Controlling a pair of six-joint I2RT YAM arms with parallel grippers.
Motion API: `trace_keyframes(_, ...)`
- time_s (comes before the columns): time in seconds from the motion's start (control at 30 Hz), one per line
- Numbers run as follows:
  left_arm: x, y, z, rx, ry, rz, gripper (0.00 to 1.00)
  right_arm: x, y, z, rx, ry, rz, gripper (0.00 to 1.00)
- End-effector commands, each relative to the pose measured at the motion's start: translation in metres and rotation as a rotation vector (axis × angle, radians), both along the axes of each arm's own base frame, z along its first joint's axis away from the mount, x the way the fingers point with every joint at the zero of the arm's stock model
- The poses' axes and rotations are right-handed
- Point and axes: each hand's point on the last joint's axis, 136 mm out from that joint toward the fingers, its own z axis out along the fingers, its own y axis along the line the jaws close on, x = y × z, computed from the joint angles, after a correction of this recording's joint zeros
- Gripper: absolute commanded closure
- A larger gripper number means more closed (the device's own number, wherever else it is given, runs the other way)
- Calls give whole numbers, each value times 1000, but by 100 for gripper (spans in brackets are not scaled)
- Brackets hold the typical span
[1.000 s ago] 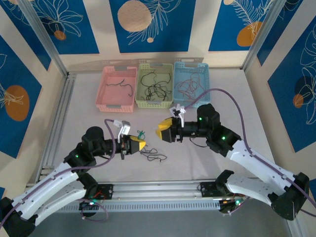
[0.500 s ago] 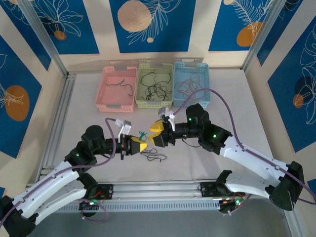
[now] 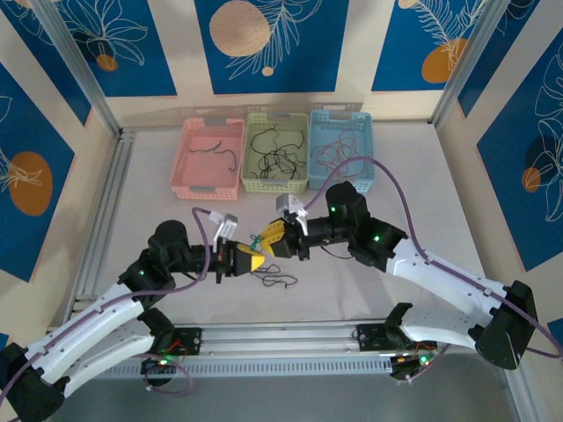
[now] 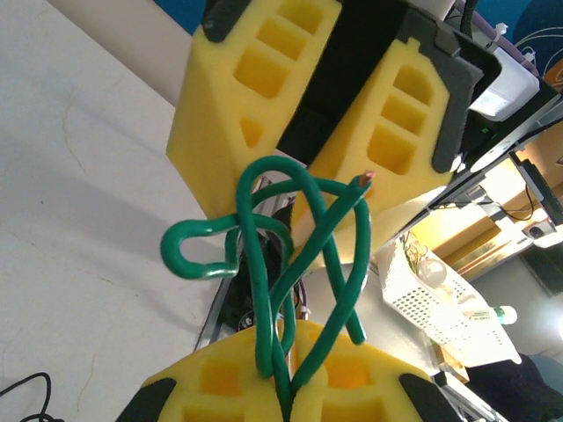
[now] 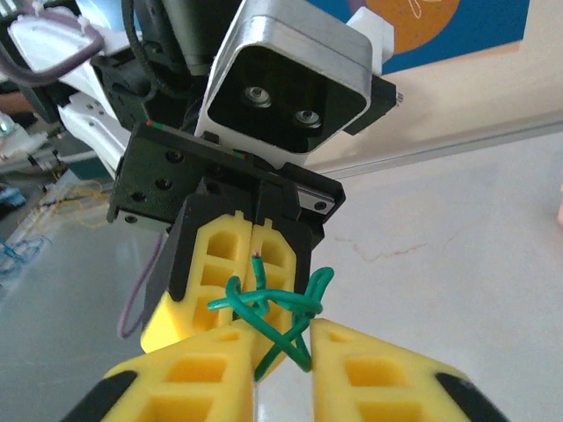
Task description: Untangle the cables
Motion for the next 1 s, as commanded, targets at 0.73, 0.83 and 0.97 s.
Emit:
trace_keyframes(0.73,-3,5,10,9,-39,8,100,58,-42,36,96,175,-355,100)
trace_keyframes(0.83,-2,5,11,7,-42,9,100,37,-34,39,110,129,-256,100)
trace_keyframes(0.97,-2,3,11,9,-33,1,100,-2,-21,30,42,-26,-83,87)
